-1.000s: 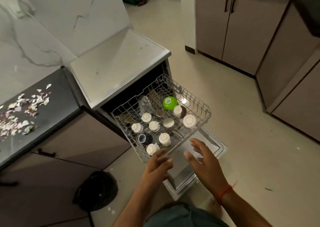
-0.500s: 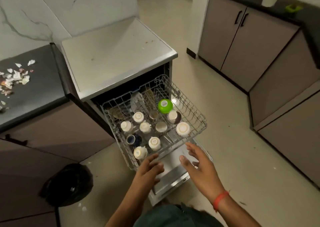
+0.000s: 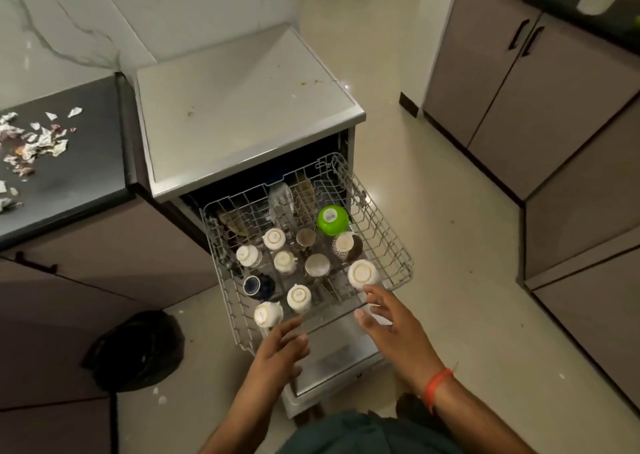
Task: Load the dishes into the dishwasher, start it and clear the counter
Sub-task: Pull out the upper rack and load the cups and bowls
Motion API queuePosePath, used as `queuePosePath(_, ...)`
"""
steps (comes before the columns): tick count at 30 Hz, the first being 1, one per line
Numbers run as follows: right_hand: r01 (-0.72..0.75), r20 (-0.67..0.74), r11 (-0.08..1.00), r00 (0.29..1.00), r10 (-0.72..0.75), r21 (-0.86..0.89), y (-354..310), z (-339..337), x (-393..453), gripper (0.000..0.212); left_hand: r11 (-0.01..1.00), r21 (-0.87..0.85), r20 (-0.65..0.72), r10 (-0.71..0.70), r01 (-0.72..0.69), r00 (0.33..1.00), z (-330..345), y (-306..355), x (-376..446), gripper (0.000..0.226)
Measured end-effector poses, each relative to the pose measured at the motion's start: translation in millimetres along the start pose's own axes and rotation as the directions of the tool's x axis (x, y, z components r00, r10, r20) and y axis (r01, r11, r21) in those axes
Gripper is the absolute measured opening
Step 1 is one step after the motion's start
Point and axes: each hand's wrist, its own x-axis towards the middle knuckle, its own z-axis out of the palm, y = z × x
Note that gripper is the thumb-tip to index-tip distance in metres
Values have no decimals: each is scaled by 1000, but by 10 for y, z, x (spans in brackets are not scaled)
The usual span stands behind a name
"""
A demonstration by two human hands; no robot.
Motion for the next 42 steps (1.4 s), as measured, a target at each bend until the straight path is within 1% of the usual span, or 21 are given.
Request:
queuePosePath(2, 17, 39, 1000, 999, -17, 9, 19, -196, 120, 42, 998, -44, -71, -38, 35, 997, 222, 0, 16, 27)
queuePosePath(5, -10, 97, 1000, 995, 9, 14, 138, -553, 266, 45, 991, -96, -128, -100, 88, 987, 681, 40, 17, 26)
queuePosePath(9, -35, 230, 995, 972, 56, -92, 243, -913, 356, 49, 989, -119, -127, -105, 90, 986, 1158, 77, -56, 27)
queuePosePath(11, -23, 294, 990, 954, 63, -137, 298, -994, 380, 49, 987, -138, -129, -105, 87, 986, 1290, 106, -132, 28)
queuePosePath(13, -10, 351, 988, 934, 63, -152, 325, -1019, 401, 49, 985, -148, -140, -108, 87, 984, 1325, 129, -212, 28)
queuePosePath(15, -11, 403, 986, 912, 77, -163, 322, -990, 443, 47, 978, -187, -194, -134, 98, 972, 1277, 113, -275, 27)
queuePosePath(18, -25, 431, 986, 897, 96, -168, 339, -892, 465, 47, 964, -236, -266, -183, 120, 946, 1196, -1, -345, 27)
queuePosePath(23, -81, 469, 980, 869, 159, -181, 391, -761, 455, 44, 931, -327, -248, -251, 163, 936, 1159, -110, -292, 25)
queuePosePath(26, -138, 451, 970, 866, 216, -200, 432, -738, 531, 41, 907, -377, -197, -276, 187, 941, 1073, -151, -107, 26)
queuePosePath(28, -218, 398, 961, 877, 271, -172, 485, -765, 598, 38, 892, -402, -172, -296, 207, 940, 1009, -203, 60, 28)
queuePosePath(30, -316, 326, 939, 881, 342, -132, 544, -782, 710, 28, 858, -457, -150, -335, 235, 930, 910, -316, 265, 30)
queuePosePath(31, -381, 289, 918, 871, 398, -114, 574, -795, 775, 22, 823, -511, -137, -362, 247, 922, 859, -388, 367, 30)
queuePosePath(33, -476, 219, 873, 845, 487, -105, 606, -811, 887, 18, 728, -629, -100, -424, 273, 900, 749, -519, 538, 30)
queuePosePath(35, -503, 175, 855, 837, 519, -127, 606, -800, 963, 15, 669, -691, -87, -453, 273, 887, 633, -615, 648, 29)
queuePosePath(38, -498, 155, 856, 843, 516, -139, 589, -650, 1079, 15, 696, -664, -87, -437, 275, 895, 448, -673, 818, 25)
queuePosePath(42, -495, 138, 844, 839, 526, -206, 527, -337, 1301, 13, 778, -563, -103, -400, 278, 911, 215, -699, 1078, 26)
